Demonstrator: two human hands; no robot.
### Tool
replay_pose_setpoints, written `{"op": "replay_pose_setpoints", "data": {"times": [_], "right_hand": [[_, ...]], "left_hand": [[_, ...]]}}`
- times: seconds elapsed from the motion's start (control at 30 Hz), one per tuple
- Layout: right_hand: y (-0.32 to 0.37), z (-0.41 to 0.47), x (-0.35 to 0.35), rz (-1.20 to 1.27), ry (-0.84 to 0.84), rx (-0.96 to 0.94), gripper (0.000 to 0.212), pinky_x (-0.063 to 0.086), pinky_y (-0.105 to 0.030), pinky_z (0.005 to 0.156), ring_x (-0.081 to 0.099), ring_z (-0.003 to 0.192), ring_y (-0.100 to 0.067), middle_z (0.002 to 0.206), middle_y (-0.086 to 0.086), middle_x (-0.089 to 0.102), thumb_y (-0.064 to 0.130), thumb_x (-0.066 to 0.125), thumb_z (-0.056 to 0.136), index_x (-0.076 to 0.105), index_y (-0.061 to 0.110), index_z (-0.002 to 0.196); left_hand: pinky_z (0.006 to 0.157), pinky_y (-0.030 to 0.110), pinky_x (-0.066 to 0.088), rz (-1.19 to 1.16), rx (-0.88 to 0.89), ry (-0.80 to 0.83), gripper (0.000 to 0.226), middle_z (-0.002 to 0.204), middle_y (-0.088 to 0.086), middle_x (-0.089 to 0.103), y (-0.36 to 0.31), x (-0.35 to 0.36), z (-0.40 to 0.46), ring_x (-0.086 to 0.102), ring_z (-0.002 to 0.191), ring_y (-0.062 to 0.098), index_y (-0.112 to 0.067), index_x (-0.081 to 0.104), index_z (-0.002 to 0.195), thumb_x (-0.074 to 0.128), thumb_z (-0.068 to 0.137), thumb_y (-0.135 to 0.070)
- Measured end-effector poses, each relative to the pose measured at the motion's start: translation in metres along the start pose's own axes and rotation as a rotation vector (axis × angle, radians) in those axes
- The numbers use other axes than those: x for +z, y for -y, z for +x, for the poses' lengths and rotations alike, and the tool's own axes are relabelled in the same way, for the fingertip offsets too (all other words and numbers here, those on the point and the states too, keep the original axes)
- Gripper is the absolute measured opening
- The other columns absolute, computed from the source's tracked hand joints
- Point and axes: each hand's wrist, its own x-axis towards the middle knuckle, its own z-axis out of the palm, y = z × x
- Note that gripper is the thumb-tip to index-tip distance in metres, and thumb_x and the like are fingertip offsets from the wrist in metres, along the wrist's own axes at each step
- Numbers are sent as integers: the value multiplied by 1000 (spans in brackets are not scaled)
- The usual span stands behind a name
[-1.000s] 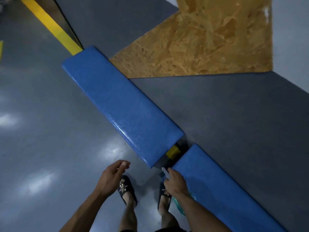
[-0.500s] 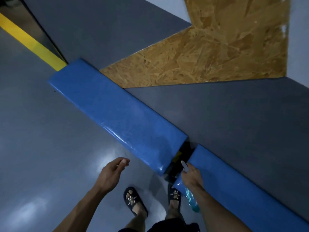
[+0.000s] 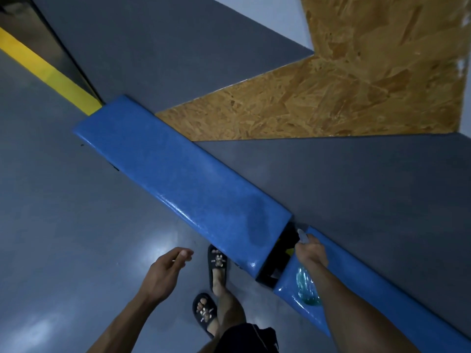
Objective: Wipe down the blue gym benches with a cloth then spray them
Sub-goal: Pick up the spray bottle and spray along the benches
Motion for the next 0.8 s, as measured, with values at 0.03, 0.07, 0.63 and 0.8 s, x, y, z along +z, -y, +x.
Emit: {"op": "replay_pose_setpoints", "data": {"times": [0.03, 0.07, 0.63, 0.8], "right_hand": [[6, -1, 3, -3, 19, -14, 50, 41, -35, 99, 48, 127, -25, 144, 0, 48, 20, 40, 92, 49, 32, 140], [12, -2, 7, -2, 40, -36, 50, 42, -34, 98, 49, 125, -25, 143, 2, 50, 19, 41, 91, 49, 32, 139], [105, 15, 53, -110, 171, -95, 24, 50, -32, 80, 62, 103, -31, 116, -8, 61, 26, 52, 86, 55, 26, 110], [88, 3, 76, -215, 342, -276, 22, 43, -30, 74, 60, 104, -28, 111, -4, 64, 21, 54, 82, 53, 23, 104]], "left_hand": [[81, 31, 52, -1, 0, -4, 34, 101, -16, 71, -1, -3, 2, 66, 92, 2, -37, 68, 103, 39, 95, -54], [81, 31, 52, -7, -2, -12, 34, 100, -15, 72, -2, -7, 5, 66, 92, 2, -36, 68, 102, 39, 94, -54], [82, 31, 52, -19, -32, -41, 36, 101, -12, 72, -54, -50, 91, 67, 93, 4, -35, 68, 102, 41, 91, -56], [80, 27, 50, -18, -47, -28, 38, 103, -12, 72, -61, -53, 113, 67, 95, 5, -33, 68, 104, 41, 91, -56]]}}
